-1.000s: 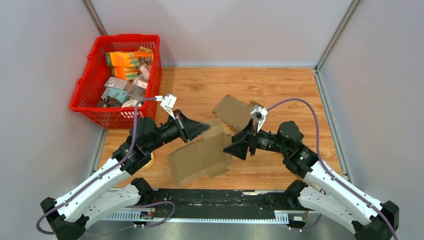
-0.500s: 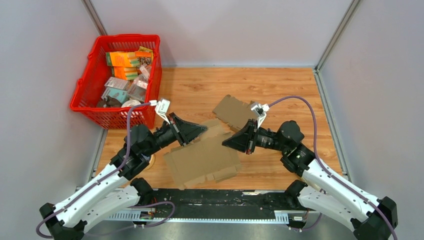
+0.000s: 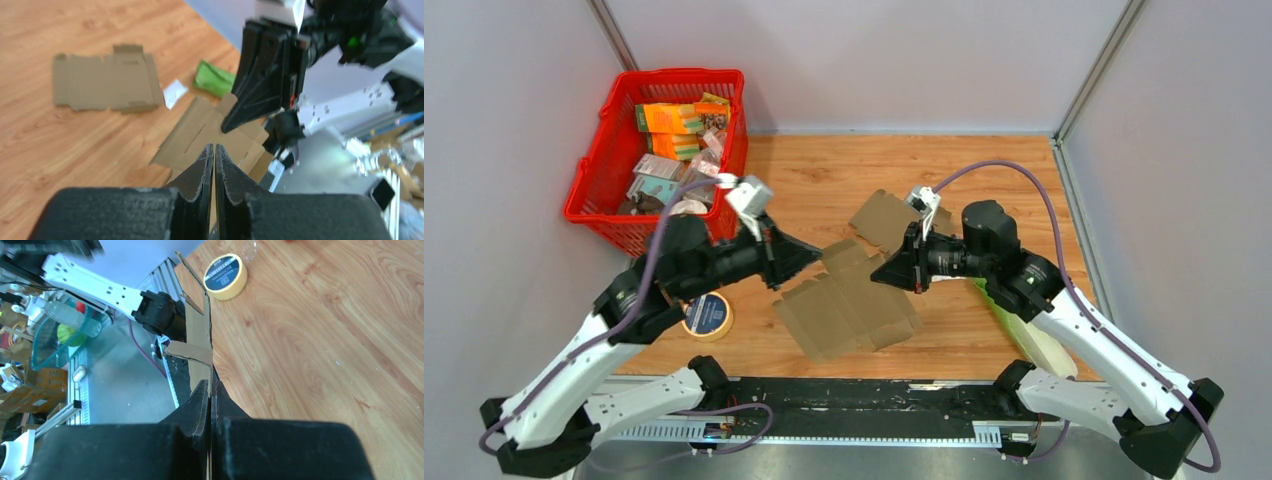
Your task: Fold the paper box
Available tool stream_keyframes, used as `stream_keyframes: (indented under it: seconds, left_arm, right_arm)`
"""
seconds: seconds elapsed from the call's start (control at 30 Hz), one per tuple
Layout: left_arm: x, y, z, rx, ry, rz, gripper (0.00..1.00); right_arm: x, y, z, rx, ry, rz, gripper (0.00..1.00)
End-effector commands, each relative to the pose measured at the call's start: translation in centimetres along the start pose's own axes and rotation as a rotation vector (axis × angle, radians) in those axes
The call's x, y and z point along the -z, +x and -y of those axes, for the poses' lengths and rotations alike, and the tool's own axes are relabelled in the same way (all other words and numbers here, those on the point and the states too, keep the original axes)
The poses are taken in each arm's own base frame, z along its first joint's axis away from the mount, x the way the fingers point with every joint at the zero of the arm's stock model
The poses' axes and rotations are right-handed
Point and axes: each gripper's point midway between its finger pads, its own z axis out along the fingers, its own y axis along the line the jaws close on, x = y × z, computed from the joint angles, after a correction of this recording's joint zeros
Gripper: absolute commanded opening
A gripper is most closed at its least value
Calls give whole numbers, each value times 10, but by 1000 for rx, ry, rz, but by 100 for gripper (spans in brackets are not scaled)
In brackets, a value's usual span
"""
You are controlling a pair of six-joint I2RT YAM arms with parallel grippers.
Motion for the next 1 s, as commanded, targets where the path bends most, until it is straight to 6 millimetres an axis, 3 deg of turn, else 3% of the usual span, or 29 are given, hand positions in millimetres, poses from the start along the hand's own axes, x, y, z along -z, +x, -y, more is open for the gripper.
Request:
stream_keyframes:
  seconds: [0.0, 0.13, 0.3, 0.5, 0.53, 0.57, 0.7, 0.73, 0.83, 0.97]
  left_arm:
    - [-32, 23, 15, -40, 67, -168, 10]
    - [-50, 18, 13, -43, 35, -163, 5]
    - [-72, 27, 3, -22, -6, -193, 1]
    - [-90, 42, 23, -3, 86, -228, 0]
    - [-89, 48, 35, 10, 135, -237, 0]
    - [-88, 58, 34, 17, 140, -256, 0]
    - [-64, 63, 25, 13, 118, -222, 0]
    - [-50, 56, 27, 13, 128, -182, 5]
    - [-28, 62, 15, 6, 81, -164, 12]
    - [-4, 59, -22, -10, -117, -137, 15]
  right_arm:
    - [5, 5, 1, 26, 30, -90, 0]
    - [3, 3, 1, 11, 30, -84, 0]
    - [0, 4, -3, 8, 16, -85, 0]
    - [-4, 2, 0, -4, 28, -64, 0]
    - [-4, -1, 0, -12, 30, -45, 0]
    - [-4, -2, 1, -16, 36, -41, 0]
    - [-4, -5, 5, -26, 57, -31, 0]
    - [-6, -4, 5, -31, 54, -35, 0]
    - [-6, -6, 0, -30, 29, -34, 0]
    - [-4, -6, -9, -24, -11, -35, 0]
